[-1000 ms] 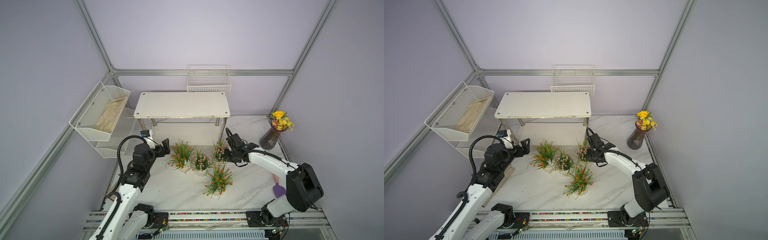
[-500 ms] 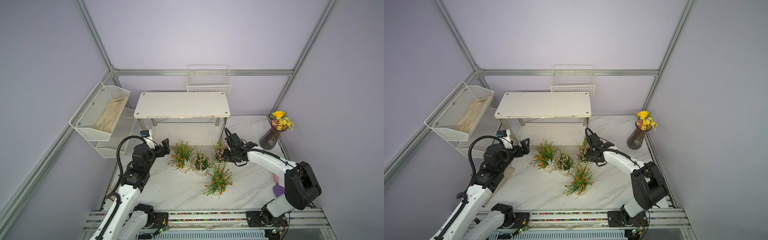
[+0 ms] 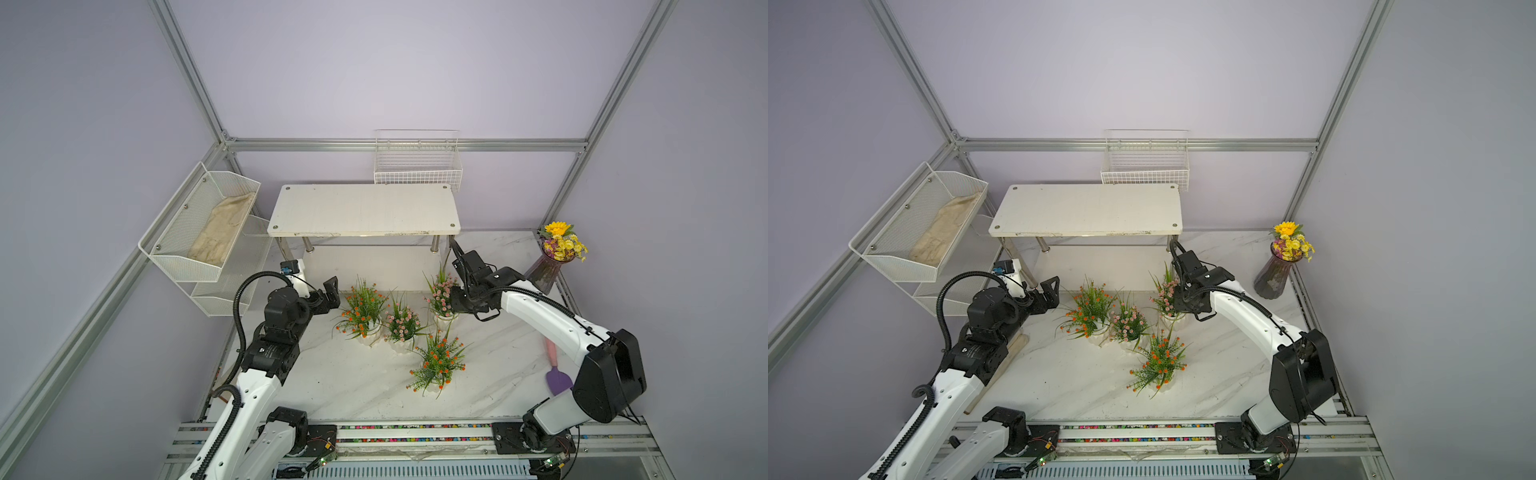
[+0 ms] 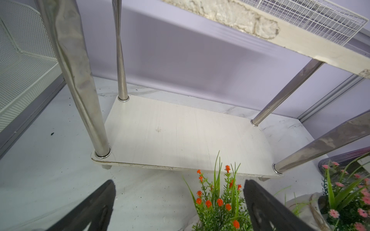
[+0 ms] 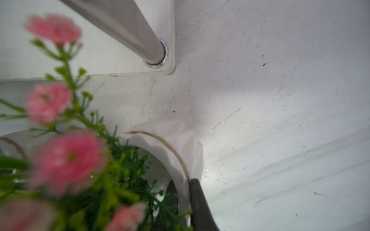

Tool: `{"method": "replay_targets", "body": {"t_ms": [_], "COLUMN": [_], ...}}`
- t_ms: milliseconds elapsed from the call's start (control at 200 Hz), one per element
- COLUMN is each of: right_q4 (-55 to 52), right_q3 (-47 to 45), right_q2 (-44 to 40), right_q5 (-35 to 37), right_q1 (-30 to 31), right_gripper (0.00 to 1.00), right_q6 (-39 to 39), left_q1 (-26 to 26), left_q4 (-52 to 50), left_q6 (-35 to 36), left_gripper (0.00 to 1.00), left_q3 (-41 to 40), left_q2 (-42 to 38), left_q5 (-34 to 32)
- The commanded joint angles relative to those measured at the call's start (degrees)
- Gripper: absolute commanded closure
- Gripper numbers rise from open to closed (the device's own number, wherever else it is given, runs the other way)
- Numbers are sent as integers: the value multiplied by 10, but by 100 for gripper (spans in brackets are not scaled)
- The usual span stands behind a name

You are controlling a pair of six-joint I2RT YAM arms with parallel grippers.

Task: Place the baby's breath potted plants on the rack by color
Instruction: Pick up the baby's breath potted plant from the center of the board, then place the baby's breath potted plant on the rack.

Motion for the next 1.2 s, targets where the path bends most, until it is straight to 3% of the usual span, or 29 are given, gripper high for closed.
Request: {"method": "replay_targets", "body": {"t_ms": [0,420,645,795,950,1090,1195], "right_q4": [-44,-170,-205,-218,-240,-240,-237], "right_q3": [48,229,292,333,371,372,371], "right_q2": [-42,-45,-43,-35,-15,-4,-1], "right_q5": [15,7,-16,-40,-55,-72,-79], "right_q1": [3,3,2,2,3,3,3], "right_gripper": [100,100,100,100,100,100,100], "right_q6": [-13,-50,-70,-83,-100,-109,-111], "left_q1": [-5,-5,-19,-90,-174,-265,-304], "left_q4": [15,16,50,71,92,131,156], "left_q6": [-11,-14,-3,45,86,174,203], "left_gripper": [0,0,0,0,0,0,0], "left_q3": [20,21,27,48,81,92,103], "left_q2": [-12,-9,18,43,77,105,131], "left_q5": [0,10,134,164,149,113,120]}}
